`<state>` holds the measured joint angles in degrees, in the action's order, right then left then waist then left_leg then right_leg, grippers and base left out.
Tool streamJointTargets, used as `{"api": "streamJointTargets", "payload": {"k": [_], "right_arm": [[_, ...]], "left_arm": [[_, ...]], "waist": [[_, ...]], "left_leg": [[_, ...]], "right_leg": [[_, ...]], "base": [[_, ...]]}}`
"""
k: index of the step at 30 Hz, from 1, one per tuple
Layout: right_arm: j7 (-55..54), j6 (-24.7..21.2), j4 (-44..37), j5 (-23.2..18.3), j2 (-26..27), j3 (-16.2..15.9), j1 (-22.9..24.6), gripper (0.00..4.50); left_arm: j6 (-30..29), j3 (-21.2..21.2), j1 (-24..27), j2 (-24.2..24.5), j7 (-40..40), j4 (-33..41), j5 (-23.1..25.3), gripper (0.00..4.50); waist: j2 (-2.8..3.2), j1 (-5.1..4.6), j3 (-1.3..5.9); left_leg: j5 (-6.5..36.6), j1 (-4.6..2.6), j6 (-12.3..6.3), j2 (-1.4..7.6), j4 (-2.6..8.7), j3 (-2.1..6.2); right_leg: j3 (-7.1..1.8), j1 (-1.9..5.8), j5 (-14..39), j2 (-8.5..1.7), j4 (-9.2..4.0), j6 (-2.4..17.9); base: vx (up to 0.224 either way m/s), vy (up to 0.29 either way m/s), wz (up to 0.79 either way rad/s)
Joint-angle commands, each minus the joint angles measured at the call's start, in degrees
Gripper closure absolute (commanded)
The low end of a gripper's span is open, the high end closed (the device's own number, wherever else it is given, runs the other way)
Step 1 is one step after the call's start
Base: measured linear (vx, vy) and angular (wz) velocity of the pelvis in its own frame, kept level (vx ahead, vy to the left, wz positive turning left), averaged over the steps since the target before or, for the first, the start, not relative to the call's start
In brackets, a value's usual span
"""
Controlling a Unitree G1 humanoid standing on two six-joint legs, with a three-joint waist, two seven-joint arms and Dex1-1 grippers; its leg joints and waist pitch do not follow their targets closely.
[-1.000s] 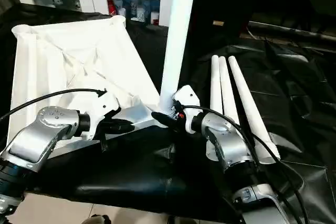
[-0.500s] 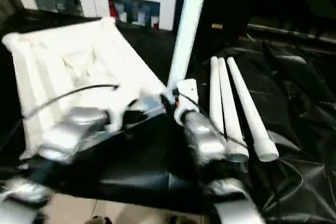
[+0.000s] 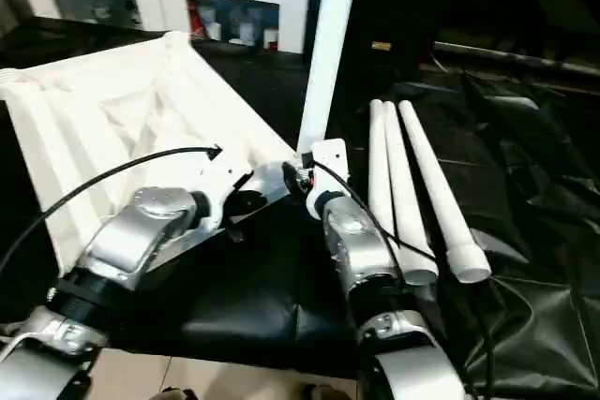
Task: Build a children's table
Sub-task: Insert table leg to table base
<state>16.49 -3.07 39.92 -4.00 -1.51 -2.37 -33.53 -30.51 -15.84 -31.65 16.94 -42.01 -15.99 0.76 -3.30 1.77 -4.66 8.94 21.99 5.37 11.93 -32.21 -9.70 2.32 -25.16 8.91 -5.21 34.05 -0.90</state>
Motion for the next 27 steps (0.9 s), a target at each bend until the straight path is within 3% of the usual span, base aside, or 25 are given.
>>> {"api": "streamJointTargets", "payload": {"k": [1, 3, 5, 9, 11, 13, 17, 20, 27], "right_arm": [[7.34, -0.84, -4.34, -0.65, -3.16, -1.57, 1.46, 0.47], [10.42, -1.17, -6.02, -0.94, -4.59, -2.2, 2.37, 0.47], [14.78, -1.98, -8.69, -2.11, -6.31, -2.69, 3.71, 0.47], [22.62, -2.2, -12.68, -3.91, -9.47, -4.51, 5.64, 0.47], [27.71, -2.4, -13.96, -4.29, -11.48, -6.06, 6.33, 0.47], [28.53, -2.45, -13.76, -3.99, -11.76, -6.34, 6.2, 0.47], [29.39, -3.0, -13.78, -4.08, -11.8, -6.2, 6.2, 0.47], [30.15, -2.98, -13.63, -3.93, -12.05, -6.79, 6.23, 0.74], [31.38, -3.31, -13.87, -4.04, -12.4, -7.14, 6.44, 1.36]], "left_arm": [[0.45, -1.1, 2.63, 2.6, -4.2, -0.18, -0.79, 4.5], [1.59, -1.23, 3.23, 3.89, -6.0, 0.6, -1.37, 4.5], [1.91, -1.06, 4.09, 5.59, -8.56, 1.75, -2.49, 4.5], [4.36, -1.07, 5.78, 8.95, -15.87, 4.63, -5.31, 4.5], [4.11, -0.65, 6.74, 11.01, -21.81, 8.04, -8.92, 4.5], [3.63, -0.75, 6.68, 11.25, -22.3, 8.32, -9.18, 4.5], [4.14, -1.18, 6.46, 11.77, -22.33, 7.94, -8.73, 4.5], [4.43, -1.15, 6.38, 12.0, -22.56, 7.6, -8.58, 4.5], [4.49, -1.1, 6.32, 12.41, -23.19, 7.36, -8.28, 4.5]], "waist": [[0.05, 0.45, 3.04], [0.12, 0.5, 3.02], [0.29, 0.51, 2.99], [0.48, 0.42, 3.17], [0.44, 0.47, 3.31], [0.56, 0.56, 3.23], [0.57, 0.78, 3.04], [0.48, 0.81, 3.02], [0.47, 0.81, 3.14]], "left_leg": [[19.02, -0.39, -1.11, 0.24, 3.82, -0.48], [17.1, -0.21, -1.47, 0.28, 3.88, -0.59], [17.03, -0.15, -1.7, 0.36, 3.92, -0.56], [14.6, -0.33, -2.15, 0.52, 3.78, -0.7], [11.94, -0.5, -3.31, 0.44, 3.52, -0.94], [11.64, -0.66, -3.65, 0.49, 3.5, -1.04], [13.5, -0.69, -2.49, 0.55, 3.72, -0.95], [14.4, -0.69, -1.8, 0.55, 3.76, -0.88], [12.58, -0.66, -2.23, 0.48, 3.6, -0.94]], "right_leg": [[-1.45, 2.46, 22.8, -1.43, -4.82, 5.59], [-1.45, 2.74, 18.76, -1.25, -4.34, 7.65], [-1.43, 2.97, 17.5, -1.2, -4.2, 8.19], [-1.54, 3.05, 12.38, -1.11, -3.57, 10.85], [-1.55, 3.3, 7.45, -1.04, -3.04, 12.88], [-1.58, 3.24, 7.07, -1.09, -2.99, 13.64], [-1.63, 3.31, 10.89, -1.28, -3.3, 12.86], [-1.69, 3.29, 12.78, -1.37, -3.43, 12.03], [-1.66, 3.42, 9.85, -1.27, -3.11, 12.66]], "base": [[0.0, 0.0, 0.0], [0.0, 0.0, 0.0], [0.0, 0.0, 0.0], [0.014, 0.003, 0.0], [0.0, 0.0, 0.0], [0.0, 0.0, 0.0], [0.0, 0.0, 0.0], [0.0, 0.0, 0.0], [0.0, 0.0, 0.0]]}}
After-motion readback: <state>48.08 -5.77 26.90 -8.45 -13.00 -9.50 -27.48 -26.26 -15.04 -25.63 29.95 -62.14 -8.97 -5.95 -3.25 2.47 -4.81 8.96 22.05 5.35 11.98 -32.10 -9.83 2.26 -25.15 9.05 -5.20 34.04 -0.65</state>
